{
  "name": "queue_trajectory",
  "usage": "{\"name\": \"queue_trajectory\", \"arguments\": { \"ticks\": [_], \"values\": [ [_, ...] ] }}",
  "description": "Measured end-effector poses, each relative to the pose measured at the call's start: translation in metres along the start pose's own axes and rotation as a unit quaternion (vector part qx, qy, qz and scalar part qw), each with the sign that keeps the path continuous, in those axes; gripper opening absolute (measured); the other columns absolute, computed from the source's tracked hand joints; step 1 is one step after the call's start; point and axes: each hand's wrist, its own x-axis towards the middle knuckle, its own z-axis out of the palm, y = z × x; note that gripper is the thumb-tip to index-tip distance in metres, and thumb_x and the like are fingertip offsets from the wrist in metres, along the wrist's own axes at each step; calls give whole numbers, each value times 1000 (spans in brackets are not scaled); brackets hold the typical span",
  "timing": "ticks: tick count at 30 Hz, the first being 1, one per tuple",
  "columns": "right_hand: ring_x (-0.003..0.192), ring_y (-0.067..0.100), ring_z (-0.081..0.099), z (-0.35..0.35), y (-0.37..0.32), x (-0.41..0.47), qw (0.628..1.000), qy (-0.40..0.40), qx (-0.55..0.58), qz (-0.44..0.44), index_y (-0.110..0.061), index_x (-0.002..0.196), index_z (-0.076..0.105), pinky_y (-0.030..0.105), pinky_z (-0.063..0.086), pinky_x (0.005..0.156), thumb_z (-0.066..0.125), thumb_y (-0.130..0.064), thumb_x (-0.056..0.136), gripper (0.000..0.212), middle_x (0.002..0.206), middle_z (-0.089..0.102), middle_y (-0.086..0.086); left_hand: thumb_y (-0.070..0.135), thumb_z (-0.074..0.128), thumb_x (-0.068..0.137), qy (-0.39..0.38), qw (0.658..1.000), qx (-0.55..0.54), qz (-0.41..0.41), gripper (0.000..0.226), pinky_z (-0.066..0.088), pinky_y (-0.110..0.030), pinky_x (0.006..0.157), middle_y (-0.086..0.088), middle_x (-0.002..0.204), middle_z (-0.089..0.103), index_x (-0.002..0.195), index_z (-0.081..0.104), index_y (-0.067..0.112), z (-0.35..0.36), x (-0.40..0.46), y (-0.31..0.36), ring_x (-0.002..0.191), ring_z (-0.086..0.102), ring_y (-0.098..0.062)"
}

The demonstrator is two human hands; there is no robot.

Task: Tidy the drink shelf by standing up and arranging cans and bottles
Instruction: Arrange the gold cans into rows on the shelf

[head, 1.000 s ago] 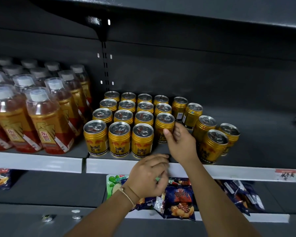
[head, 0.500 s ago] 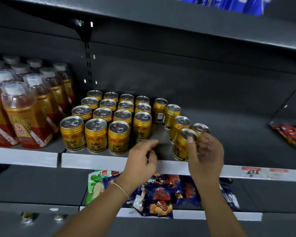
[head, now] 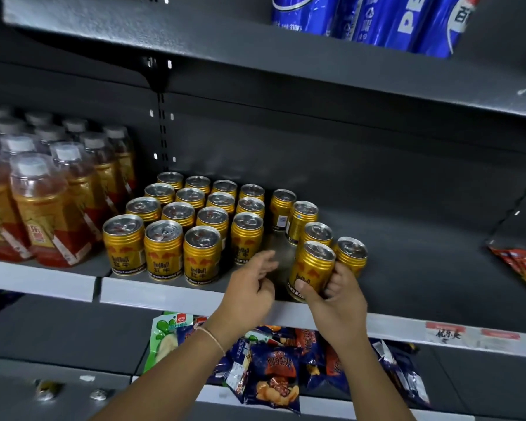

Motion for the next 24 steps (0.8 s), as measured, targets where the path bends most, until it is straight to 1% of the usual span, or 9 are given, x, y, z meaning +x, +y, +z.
{"name": "queue_trajectory", "arguments": {
  "ticks": [2,4,8,11,13,15,18,21,24],
  "values": [
    [90,-2,71,5,-3,4,998,-41,42,24,-36,113,62,25,58,84,88,-18,75,49,98,75,-21,-9,46,89,4,1000,6,-3,55,41,-27,108,2,123,62,139,48,15,-5,-2,-4,122,55,-10],
    [93,1,72,10,-8,7,994,-82,66,26,-30,113,64,27,57,85,85,-15,79,42,100,76,-17,-8,47,88,9,1000,12,-2,55,42,-28,107,3,123,63,139,49,15,-9,-4,-8,122,55,-11],
    [99,4,71,22,-15,10,987,-136,88,21,-29,113,64,24,58,85,80,-11,84,38,105,76,-15,-7,47,88,19,1000,17,10,56,40,-14,102,9,122,60,140,49,15,-19,-9,-7,123,55,-10],
    [101,7,71,34,-18,9,983,-155,97,17,-29,114,63,22,58,83,79,-9,85,39,107,75,-13,0,47,88,22,998,43,34,55,43,-22,106,3,133,58,142,47,14,-28,-16,-7,126,53,-13],
    [103,9,71,43,-20,8,982,-161,98,17,-28,115,63,28,58,87,79,-8,85,39,109,75,-9,10,47,87,17,994,98,45,57,42,-28,109,-1,138,55,144,46,15,-36,-23,-10,127,51,-15],
    [104,10,70,52,-20,7,982,-164,91,11,-29,116,62,35,57,92,79,-9,85,41,110,75,-7,17,46,84,25,985,157,61,57,39,-24,108,-2,138,54,141,50,16,-44,-31,-14,127,50,-16],
    [106,7,69,63,-22,6,984,-166,67,6,-35,118,59,37,57,94,80,-11,85,46,112,73,-8,12,51,78,56,971,198,120,47,48,-28,92,-8,116,66,123,65,10,-56,-39,-15,106,62,-23],
    [107,4,67,74,-23,4,985,-167,48,13,-36,124,56,37,57,97,81,-14,84,52,115,71,-10,13,48,78,82,960,197,181,32,56,-28,70,-4,87,69,96,74,7,-71,-41,-19,80,65,-20],
    [110,5,66,82,-26,2,985,-170,36,22,-28,135,52,39,55,100,81,-13,84,61,120,69,-9,15,48,77,72,957,199,197,28,55,-29,56,-2,78,69,83,75,8,-86,-39,-26,66,65,-18]
  ]
}}
